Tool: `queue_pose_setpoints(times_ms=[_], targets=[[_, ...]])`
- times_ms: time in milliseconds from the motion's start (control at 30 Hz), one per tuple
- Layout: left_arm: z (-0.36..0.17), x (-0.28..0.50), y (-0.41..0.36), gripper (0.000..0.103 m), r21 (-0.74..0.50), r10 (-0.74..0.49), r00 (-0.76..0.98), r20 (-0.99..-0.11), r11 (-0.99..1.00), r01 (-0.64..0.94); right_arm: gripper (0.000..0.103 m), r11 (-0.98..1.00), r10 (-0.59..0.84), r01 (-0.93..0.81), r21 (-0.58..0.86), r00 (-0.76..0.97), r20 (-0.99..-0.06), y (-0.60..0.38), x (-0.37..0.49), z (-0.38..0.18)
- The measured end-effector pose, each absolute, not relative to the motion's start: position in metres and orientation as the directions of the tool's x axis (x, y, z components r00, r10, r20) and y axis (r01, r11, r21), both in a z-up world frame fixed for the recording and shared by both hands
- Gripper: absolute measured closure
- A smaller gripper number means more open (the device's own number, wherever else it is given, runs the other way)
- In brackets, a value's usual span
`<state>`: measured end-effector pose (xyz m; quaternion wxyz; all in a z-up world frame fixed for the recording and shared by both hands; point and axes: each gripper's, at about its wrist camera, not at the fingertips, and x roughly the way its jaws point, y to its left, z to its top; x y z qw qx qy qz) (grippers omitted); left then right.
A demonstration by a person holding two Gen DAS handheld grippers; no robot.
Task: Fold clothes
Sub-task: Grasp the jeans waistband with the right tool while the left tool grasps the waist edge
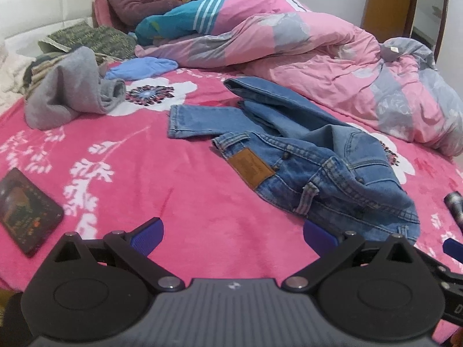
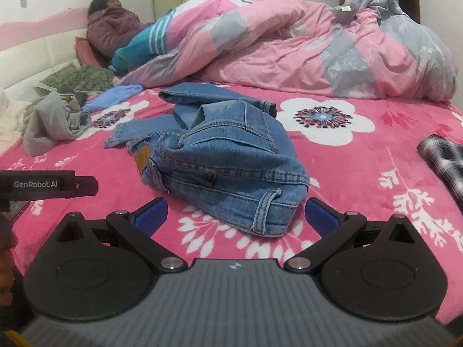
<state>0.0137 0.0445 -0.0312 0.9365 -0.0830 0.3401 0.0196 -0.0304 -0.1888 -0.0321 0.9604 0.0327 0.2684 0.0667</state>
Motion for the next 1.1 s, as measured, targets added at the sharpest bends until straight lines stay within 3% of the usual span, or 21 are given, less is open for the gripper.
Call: queue_pose_setpoints(times_ms=[367,533,733,800,867,1100], targets=[[-0.049,0.044,0.056,0.001,-0.158,-0.078,0.817,-0.572,0.987,-0.016,0.001,0.973,0.231,-0.196,0.123,0.837,-0.496,-0.221,-0.01,-0.048],[-0.059,0.069,0.068,0.012,-0.169,-0.095,0.805,-0.586,0.986,-0.006,0.001,0.97,0.239,-0.183,0.159,0.832,-0.501,-0.235,0.01,-0.054],[-0.063,0.103,0.083,0.024,-0.213,-0.114,0.798,-0.591,0.977,-0.019,0.002,0.938,0.316,-0.177,0.298,0.792,-0.523,-0.255,0.031,-0.07],[-0.064,0.118,0.087,0.033,-0.218,-0.117,0.802,-0.586,0.976,-0.017,0.003,0.923,0.341,-0.172,0.344,0.779,-0.527,-0.259,0.037,-0.077],[-0.064,0.136,0.092,0.038,-0.23,-0.127,0.805,-0.579,0.973,-0.012,0.008,0.908,0.364,-0.168,0.384,0.769,-0.525,-0.261,0.042,-0.082],[-0.076,0.198,0.098,0.039,-0.284,-0.193,0.754,-0.627,0.959,0.009,0.023,0.89,0.404,-0.195,0.413,0.758,-0.513,-0.263,0.052,-0.091]])
